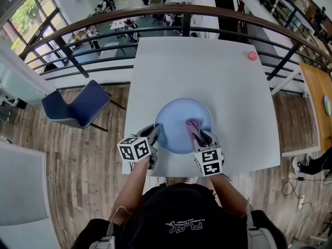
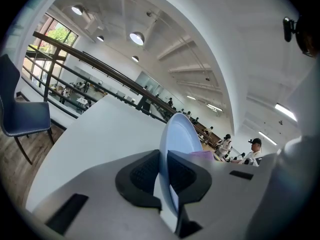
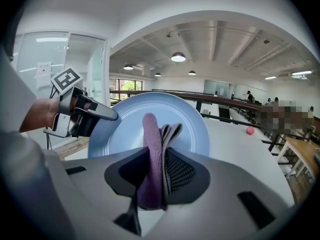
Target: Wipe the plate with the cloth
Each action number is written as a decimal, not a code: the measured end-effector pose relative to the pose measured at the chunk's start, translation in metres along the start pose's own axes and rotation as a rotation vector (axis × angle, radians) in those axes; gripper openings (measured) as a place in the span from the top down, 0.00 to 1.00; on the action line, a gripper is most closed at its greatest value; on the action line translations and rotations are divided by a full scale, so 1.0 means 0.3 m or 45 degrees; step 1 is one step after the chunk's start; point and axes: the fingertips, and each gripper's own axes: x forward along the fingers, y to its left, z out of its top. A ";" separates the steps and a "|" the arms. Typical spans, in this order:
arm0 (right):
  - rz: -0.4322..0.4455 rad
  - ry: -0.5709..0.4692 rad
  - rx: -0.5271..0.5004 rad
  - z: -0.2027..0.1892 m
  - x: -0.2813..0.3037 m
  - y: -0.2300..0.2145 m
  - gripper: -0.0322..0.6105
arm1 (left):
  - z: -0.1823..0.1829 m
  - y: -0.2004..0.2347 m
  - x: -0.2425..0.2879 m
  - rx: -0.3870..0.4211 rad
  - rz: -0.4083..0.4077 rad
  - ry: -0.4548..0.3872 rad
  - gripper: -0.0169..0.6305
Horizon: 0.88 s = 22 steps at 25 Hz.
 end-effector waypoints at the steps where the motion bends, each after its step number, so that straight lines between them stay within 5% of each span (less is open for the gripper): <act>1: -0.006 -0.006 -0.001 0.001 -0.001 -0.010 0.79 | -0.003 0.000 -0.002 -0.007 -0.002 0.001 0.92; 22: 0.034 -0.154 0.071 0.070 -0.023 -0.031 0.79 | -0.114 0.061 0.031 -0.102 0.042 0.095 0.92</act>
